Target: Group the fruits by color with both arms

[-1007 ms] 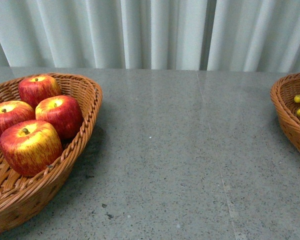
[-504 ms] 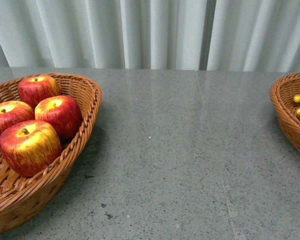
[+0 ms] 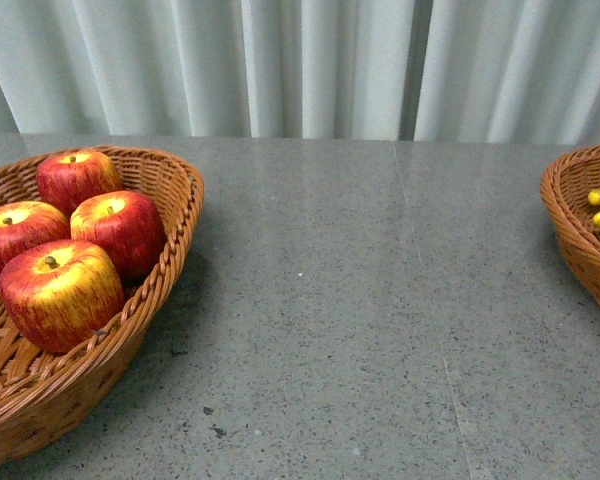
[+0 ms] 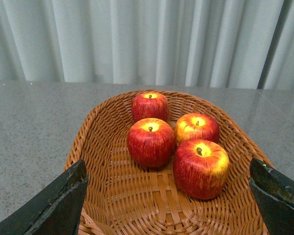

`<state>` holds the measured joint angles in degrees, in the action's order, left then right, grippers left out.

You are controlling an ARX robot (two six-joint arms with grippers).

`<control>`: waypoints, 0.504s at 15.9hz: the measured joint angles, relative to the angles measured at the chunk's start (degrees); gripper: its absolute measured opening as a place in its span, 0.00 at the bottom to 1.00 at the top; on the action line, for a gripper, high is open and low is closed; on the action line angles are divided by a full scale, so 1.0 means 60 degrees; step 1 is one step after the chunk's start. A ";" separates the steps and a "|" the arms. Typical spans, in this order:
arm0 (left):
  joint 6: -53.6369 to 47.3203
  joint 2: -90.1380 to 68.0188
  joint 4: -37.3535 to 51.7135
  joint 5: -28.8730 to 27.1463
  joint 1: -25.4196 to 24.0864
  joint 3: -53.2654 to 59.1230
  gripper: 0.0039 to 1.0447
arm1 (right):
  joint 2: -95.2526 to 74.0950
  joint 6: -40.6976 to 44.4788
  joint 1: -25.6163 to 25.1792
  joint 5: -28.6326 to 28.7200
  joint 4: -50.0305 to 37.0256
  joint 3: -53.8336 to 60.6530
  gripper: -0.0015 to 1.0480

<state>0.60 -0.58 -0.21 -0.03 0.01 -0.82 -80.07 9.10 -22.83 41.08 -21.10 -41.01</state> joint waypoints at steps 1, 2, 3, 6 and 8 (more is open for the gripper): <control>0.0004 0.0000 0.0000 0.0000 0.0000 0.0000 0.94 | 0.0248 -0.0262 0.0047 0.0098 -0.0095 0.0004 0.95; 0.0000 0.0000 0.0000 0.0000 0.0000 0.0000 0.94 | 0.0579 -0.0481 0.0080 0.0284 -0.0255 0.0044 0.93; 0.0004 0.0000 0.0000 0.0000 0.0000 0.0000 0.94 | 0.1067 -0.0816 0.0146 0.0350 -0.0426 0.0146 0.94; 0.0000 0.0000 0.0000 0.0004 0.0000 0.0000 0.94 | 0.2801 -0.2208 0.0401 0.0386 -0.1053 0.0962 0.94; 0.0004 0.0000 0.0000 0.0000 0.0000 0.0000 0.94 | 0.4867 -0.3082 0.0583 0.0244 -0.0747 0.1872 0.94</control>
<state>0.62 -0.58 -0.21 -0.03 0.01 -0.82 -50.87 -9.39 -19.33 42.54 -25.58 -29.78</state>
